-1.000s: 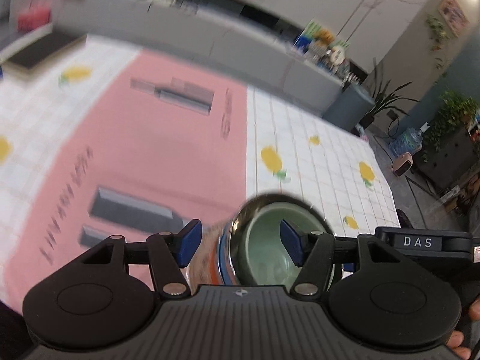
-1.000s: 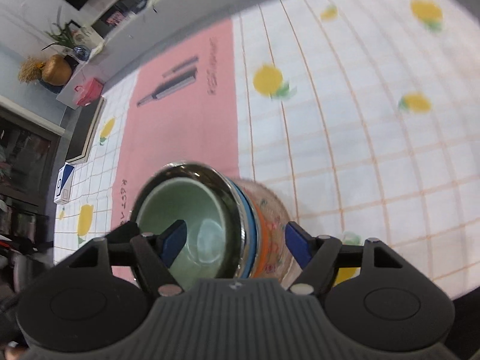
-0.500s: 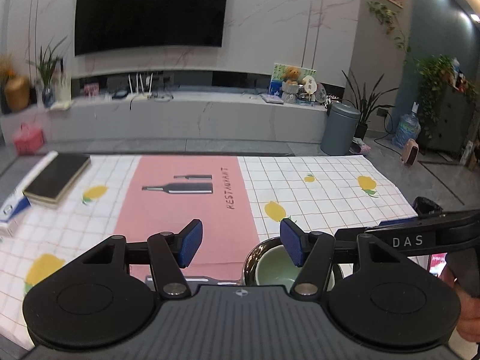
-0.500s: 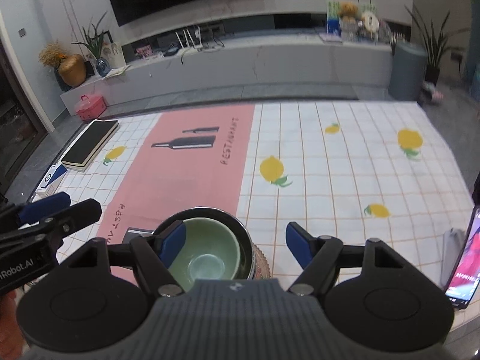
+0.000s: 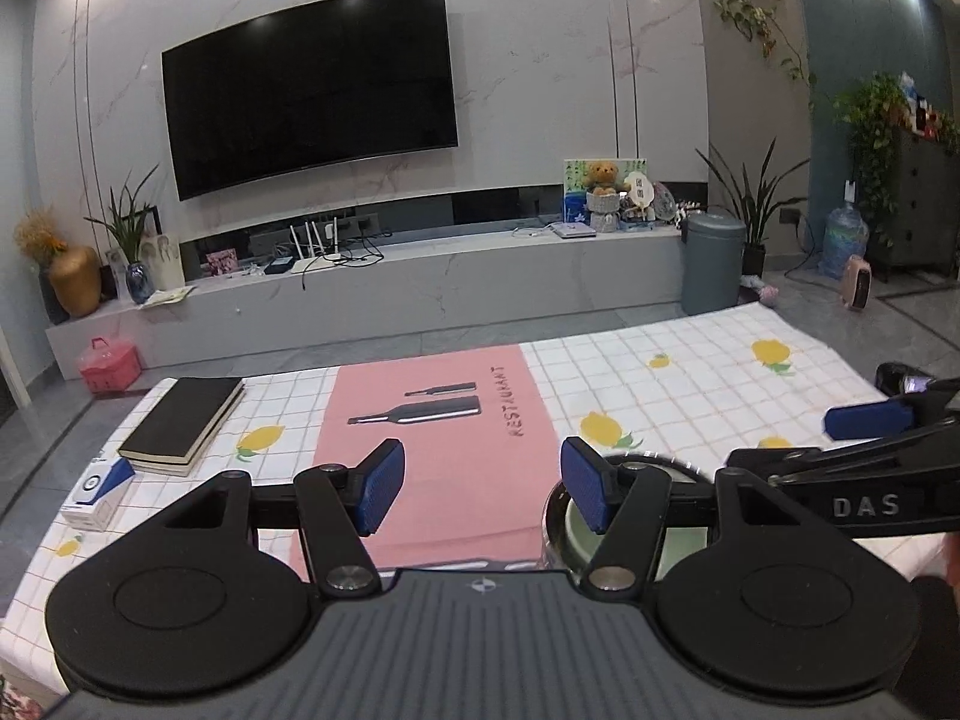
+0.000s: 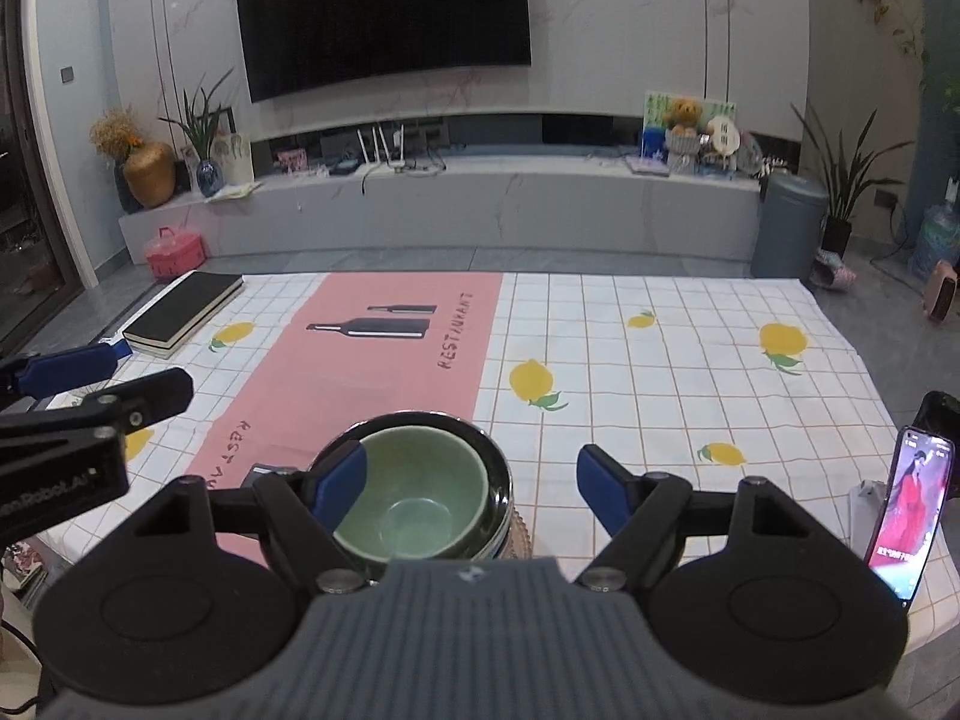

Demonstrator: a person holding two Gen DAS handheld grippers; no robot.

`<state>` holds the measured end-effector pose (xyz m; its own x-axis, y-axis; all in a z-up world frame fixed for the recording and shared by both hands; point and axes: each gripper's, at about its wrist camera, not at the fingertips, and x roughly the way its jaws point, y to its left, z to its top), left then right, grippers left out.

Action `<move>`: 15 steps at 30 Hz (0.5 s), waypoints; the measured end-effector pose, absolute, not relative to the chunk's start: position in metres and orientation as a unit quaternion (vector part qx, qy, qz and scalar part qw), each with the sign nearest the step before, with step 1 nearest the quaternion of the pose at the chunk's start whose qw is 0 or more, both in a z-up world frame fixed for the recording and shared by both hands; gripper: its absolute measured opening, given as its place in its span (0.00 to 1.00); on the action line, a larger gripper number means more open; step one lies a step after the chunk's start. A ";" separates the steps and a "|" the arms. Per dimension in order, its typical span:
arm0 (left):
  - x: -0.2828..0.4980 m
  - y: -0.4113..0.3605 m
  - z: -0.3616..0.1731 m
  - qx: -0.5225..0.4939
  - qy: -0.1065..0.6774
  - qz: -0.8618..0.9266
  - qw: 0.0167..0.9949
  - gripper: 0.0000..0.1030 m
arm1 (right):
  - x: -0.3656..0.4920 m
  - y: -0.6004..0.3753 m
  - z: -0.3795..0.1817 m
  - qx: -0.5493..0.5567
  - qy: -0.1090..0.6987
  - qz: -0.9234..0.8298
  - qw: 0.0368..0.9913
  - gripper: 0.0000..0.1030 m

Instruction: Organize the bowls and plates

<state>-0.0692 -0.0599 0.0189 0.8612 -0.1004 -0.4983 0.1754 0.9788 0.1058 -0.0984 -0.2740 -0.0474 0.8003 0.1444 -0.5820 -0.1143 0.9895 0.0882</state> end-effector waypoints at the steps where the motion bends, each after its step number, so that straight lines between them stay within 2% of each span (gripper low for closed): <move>1: -0.071 -0.061 0.017 0.078 0.253 -0.068 0.962 0.69 | -0.104 -0.273 -0.049 0.023 0.304 0.066 0.950 0.74; 7: -0.081 -0.061 0.002 0.075 0.270 -0.057 0.958 0.69 | -0.128 -0.268 -0.062 0.024 0.296 0.047 0.954 0.77; 15: -0.087 -0.047 -0.027 0.057 0.334 -0.039 0.940 0.71 | -0.134 -0.263 -0.079 0.013 0.309 0.039 0.950 0.80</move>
